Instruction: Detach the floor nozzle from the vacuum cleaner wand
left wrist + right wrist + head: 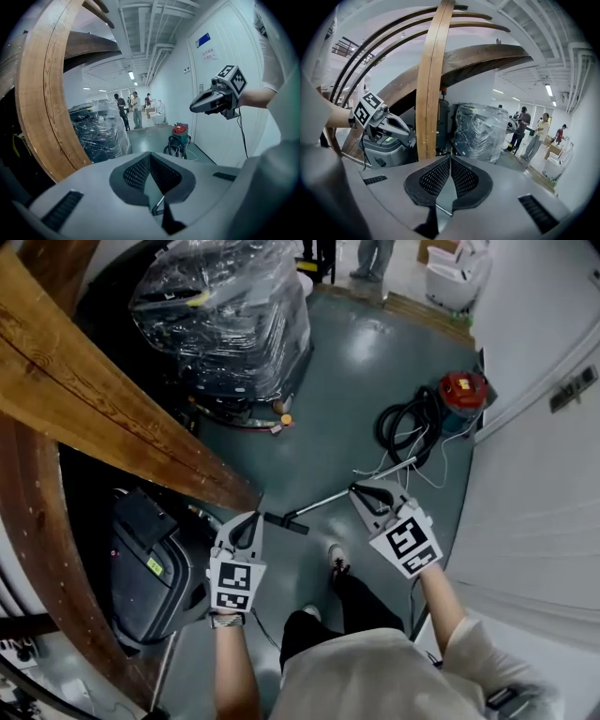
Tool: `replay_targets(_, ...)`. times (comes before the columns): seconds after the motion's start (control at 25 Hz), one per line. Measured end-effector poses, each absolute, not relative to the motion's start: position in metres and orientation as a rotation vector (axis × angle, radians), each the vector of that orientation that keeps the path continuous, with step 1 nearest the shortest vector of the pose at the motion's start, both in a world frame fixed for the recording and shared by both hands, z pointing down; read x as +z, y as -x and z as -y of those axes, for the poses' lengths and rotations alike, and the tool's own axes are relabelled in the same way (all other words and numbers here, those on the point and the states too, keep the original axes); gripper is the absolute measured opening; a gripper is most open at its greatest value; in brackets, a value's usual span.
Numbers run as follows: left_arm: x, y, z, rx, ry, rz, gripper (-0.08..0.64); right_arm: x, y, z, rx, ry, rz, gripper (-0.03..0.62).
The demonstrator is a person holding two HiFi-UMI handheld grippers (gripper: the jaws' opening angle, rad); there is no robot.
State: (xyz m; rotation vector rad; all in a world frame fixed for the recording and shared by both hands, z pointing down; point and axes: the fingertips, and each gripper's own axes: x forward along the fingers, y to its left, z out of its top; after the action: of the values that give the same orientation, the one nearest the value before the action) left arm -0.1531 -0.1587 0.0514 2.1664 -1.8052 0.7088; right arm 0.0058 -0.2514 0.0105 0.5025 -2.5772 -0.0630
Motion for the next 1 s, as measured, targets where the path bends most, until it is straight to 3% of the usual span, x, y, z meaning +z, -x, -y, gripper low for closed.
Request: replay_targets(1.0, 0.262, 0.180, 0.196, 0.699, -2.113, 1.749, -0.002, 0.225, 0.059, 0.286, -0.055, -0.427, 2.558, 0.031)
